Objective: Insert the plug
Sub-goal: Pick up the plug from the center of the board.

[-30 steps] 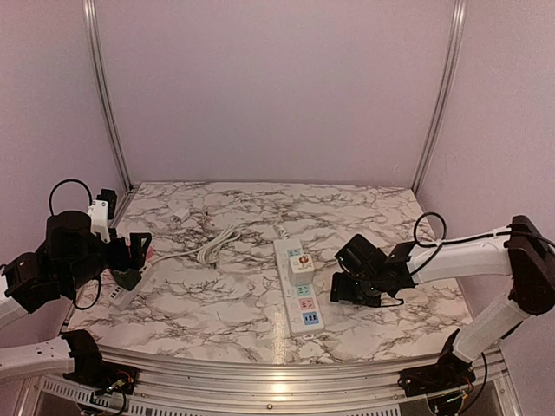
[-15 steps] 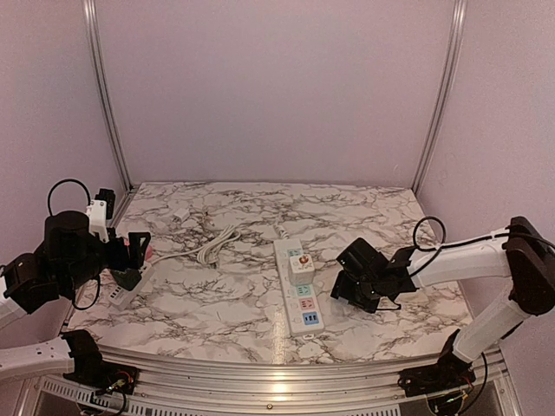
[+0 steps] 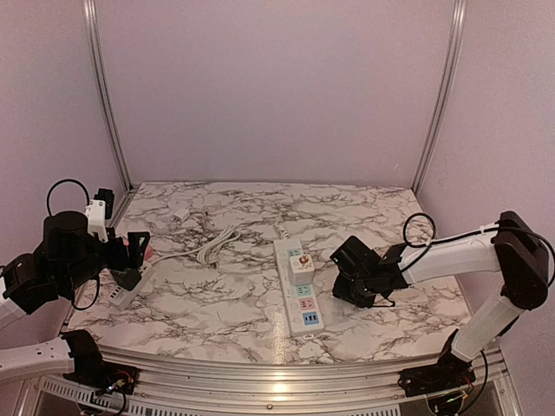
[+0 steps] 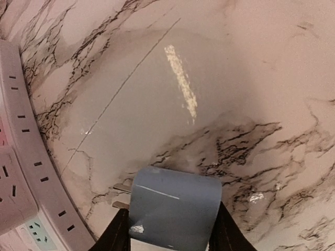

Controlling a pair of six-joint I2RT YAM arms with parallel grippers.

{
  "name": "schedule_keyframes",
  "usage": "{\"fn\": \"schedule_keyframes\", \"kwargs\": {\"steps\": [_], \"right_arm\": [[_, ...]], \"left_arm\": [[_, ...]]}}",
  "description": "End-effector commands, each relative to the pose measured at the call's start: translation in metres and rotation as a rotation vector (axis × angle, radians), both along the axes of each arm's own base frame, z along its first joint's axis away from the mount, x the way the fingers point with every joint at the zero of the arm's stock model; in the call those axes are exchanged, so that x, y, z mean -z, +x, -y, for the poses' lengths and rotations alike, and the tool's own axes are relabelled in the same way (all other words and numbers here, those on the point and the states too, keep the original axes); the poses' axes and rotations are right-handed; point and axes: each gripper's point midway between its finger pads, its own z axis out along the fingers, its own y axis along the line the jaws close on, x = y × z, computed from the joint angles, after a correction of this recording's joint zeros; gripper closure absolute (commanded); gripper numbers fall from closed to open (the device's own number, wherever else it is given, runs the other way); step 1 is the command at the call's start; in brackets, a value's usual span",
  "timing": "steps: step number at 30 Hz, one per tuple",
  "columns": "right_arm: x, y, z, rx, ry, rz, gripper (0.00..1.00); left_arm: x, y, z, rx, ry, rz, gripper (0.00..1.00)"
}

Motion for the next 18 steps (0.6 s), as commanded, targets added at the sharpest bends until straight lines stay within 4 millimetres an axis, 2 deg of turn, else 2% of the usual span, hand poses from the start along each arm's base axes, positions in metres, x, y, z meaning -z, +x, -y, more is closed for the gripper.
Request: {"fn": "schedule_keyframes", "kwargs": {"steps": [1,5,9,13,18], "right_arm": [[-0.006,0.006,0.001,-0.013,-0.026,0.018,0.70],[-0.028,0.008,0.006,-0.053,-0.049,0.079,0.84],[-0.073,0.007,-0.007,-0.177,-0.038,0.218,0.85],[-0.121,-0.005,-0.028,-0.321,-0.028,0.340,0.85],[-0.160,-0.027,-0.053,-0.475,0.095,0.428,0.84]], "left_arm": [[0.000,0.001,-0.005,-0.022,0.010,0.010,0.01],[-0.001,0.000,-0.001,0.003,0.003,0.005,0.01],[-0.007,-0.007,0.025,0.149,-0.046,-0.005,0.01],[-0.021,-0.022,0.058,0.338,-0.132,-0.008,0.01],[-0.036,-0.035,0.089,0.469,-0.170,-0.017,0.01]]}}
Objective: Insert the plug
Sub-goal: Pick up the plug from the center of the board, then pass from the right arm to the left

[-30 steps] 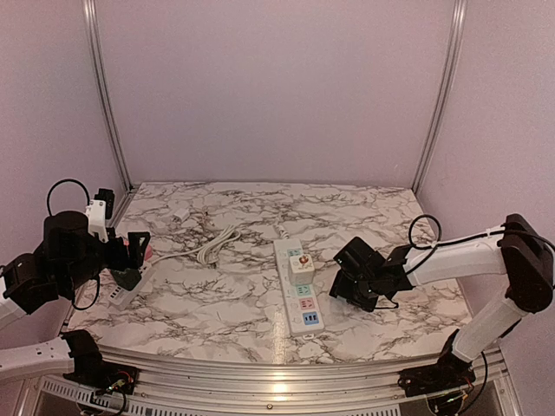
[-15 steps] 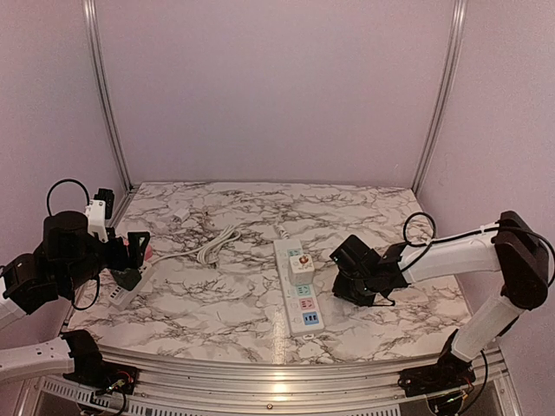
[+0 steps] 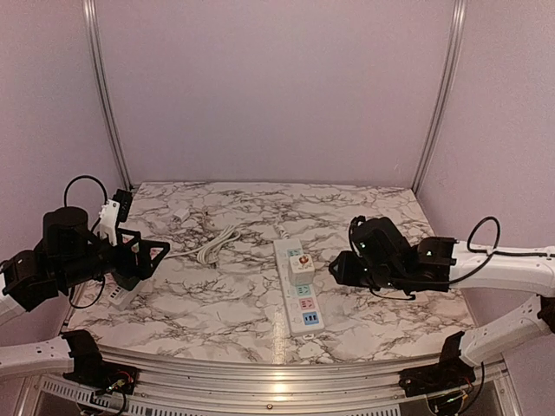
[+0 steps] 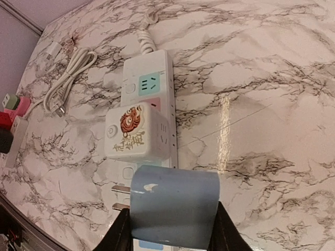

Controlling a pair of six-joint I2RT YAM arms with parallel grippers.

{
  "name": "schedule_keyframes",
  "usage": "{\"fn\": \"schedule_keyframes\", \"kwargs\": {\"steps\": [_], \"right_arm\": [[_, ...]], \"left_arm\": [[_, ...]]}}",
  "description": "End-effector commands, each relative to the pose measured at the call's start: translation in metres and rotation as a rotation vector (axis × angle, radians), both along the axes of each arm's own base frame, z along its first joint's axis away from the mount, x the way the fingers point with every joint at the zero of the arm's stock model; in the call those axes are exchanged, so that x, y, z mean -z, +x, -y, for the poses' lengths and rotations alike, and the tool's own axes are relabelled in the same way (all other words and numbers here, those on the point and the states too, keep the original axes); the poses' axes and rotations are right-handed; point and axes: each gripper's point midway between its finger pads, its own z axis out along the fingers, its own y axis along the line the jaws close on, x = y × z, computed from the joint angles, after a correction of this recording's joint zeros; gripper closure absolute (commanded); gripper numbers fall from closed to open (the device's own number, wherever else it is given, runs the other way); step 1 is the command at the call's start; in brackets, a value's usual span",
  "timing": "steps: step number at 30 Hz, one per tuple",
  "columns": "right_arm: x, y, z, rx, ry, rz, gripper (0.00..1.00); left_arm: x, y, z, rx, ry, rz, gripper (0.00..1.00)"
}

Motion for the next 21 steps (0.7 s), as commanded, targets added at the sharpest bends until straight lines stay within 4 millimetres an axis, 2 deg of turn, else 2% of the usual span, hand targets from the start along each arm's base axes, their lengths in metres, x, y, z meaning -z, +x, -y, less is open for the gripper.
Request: {"fn": "schedule_keyframes", "kwargs": {"steps": [1,5,9,14,21], "right_arm": [[-0.047,-0.014,-0.022,-0.163,0.086,0.112,0.84],[-0.078,-0.034,-0.037,-0.277,0.254,0.162,0.84],[-0.098,-0.049,-0.049,-0.367,0.358,0.170,0.83],[-0.104,-0.068,-0.064,-0.473,0.417,0.135,0.82],[-0.102,-0.095,-0.077,-0.557,0.418,0.127,0.82]], "left_arm": [[-0.036,-0.017,0.041,0.179,-0.083,0.042,0.01],[-0.043,-0.034,0.077,0.249,0.048,0.131,0.01],[-0.036,-0.051,0.122,0.305,0.225,0.244,0.01],[-0.033,-0.074,0.171,0.372,0.365,0.445,0.01],[-0.043,-0.090,0.215,0.483,0.329,0.580,0.01]]}}
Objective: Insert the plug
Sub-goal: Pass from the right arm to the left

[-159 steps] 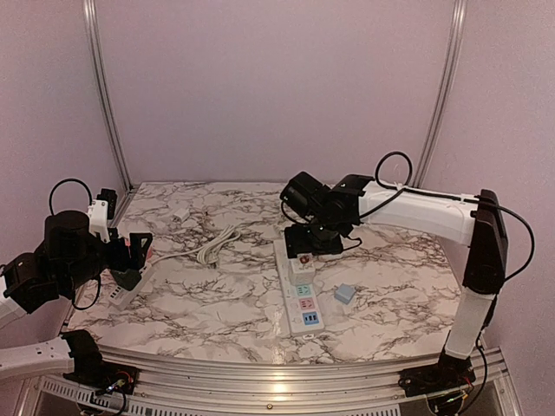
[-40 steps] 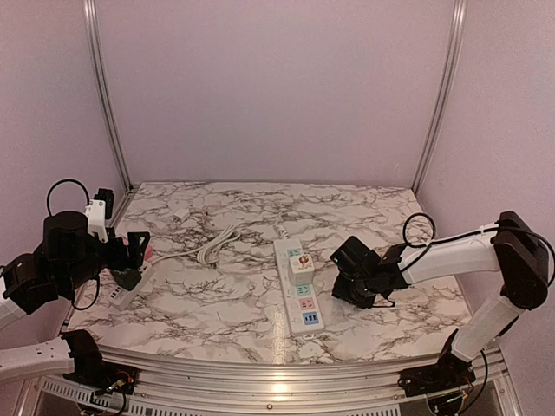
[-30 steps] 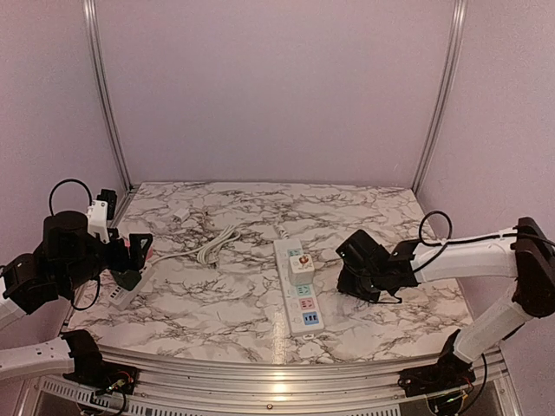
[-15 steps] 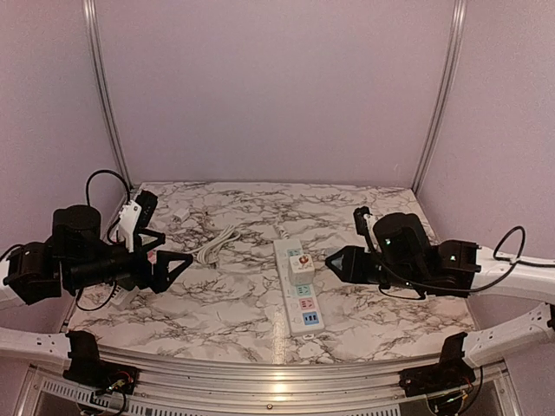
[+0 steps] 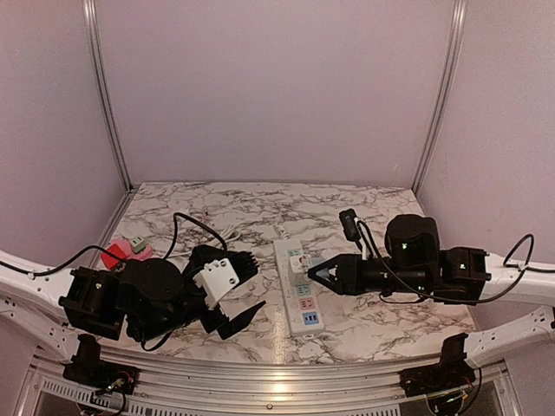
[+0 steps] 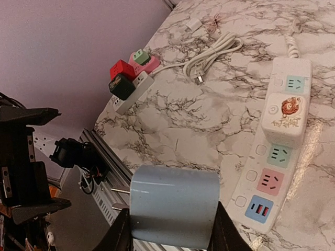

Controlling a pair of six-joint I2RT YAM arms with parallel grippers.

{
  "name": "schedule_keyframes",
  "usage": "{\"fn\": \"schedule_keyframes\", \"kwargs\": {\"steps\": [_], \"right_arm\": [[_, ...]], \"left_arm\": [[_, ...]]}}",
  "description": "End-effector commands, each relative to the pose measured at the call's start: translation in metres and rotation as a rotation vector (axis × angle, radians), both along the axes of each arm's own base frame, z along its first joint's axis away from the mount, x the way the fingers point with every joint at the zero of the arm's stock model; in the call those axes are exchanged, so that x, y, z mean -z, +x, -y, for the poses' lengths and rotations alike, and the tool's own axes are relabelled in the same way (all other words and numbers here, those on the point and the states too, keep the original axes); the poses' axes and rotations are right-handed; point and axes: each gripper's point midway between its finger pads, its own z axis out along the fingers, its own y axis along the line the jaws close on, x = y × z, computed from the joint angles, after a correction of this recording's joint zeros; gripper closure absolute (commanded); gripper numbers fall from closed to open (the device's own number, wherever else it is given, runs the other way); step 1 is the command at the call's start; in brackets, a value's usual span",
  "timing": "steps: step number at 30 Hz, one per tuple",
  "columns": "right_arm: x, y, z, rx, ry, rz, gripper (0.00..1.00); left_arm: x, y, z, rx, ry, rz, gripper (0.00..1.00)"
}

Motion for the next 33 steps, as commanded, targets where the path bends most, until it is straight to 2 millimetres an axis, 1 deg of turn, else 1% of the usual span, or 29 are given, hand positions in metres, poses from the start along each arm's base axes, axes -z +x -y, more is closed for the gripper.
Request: {"fn": "schedule_keyframes", "kwargs": {"steps": [1,5,7,10,13,19,23,26,27,30,33], "right_arm": [[-0.014,-0.020,-0.014,-0.084,0.055,0.031,0.82],[-0.020,-0.030,-0.022,-0.098,0.069,0.053,0.82],[-0.023,-0.036,-0.027,-0.118,0.088,0.056,0.81],[-0.025,-0.043,-0.033,-0.147,0.098,0.055,0.81],[-0.024,-0.050,-0.040,-0.177,0.094,0.052,0.81],[-0.027,-0.055,-0.048,-0.196,0.103,0.058,0.81],[-0.028,-0.054,-0.050,-0.197,0.102,0.060,0.81],[-0.030,-0.054,-0.052,-0.199,0.100,0.062,0.81],[-0.030,-0.058,-0.054,-0.224,0.103,0.054,0.81],[-0.032,-0.059,-0.056,-0.235,0.105,0.060,0.81],[-0.032,-0.060,-0.058,-0.238,0.098,0.067,0.80]], "left_arm": [[-0.032,-0.002,0.024,0.058,-0.075,0.126,0.01],[-0.021,-0.010,0.045,0.134,-0.030,0.149,0.01],[-0.018,-0.016,0.053,0.177,-0.027,0.149,0.01],[-0.015,-0.022,0.061,0.227,-0.015,0.153,0.01],[-0.015,-0.023,0.065,0.238,-0.009,0.158,0.01],[-0.015,-0.022,0.071,0.236,-0.001,0.162,0.06],[-0.011,-0.023,0.073,0.243,0.014,0.165,0.11],[-0.009,-0.022,0.073,0.240,0.022,0.169,0.14],[-0.008,-0.022,0.072,0.236,0.026,0.172,0.15],[-0.005,-0.018,0.072,0.222,0.039,0.175,0.16],[-0.002,-0.015,0.071,0.209,0.045,0.164,0.20]]}}
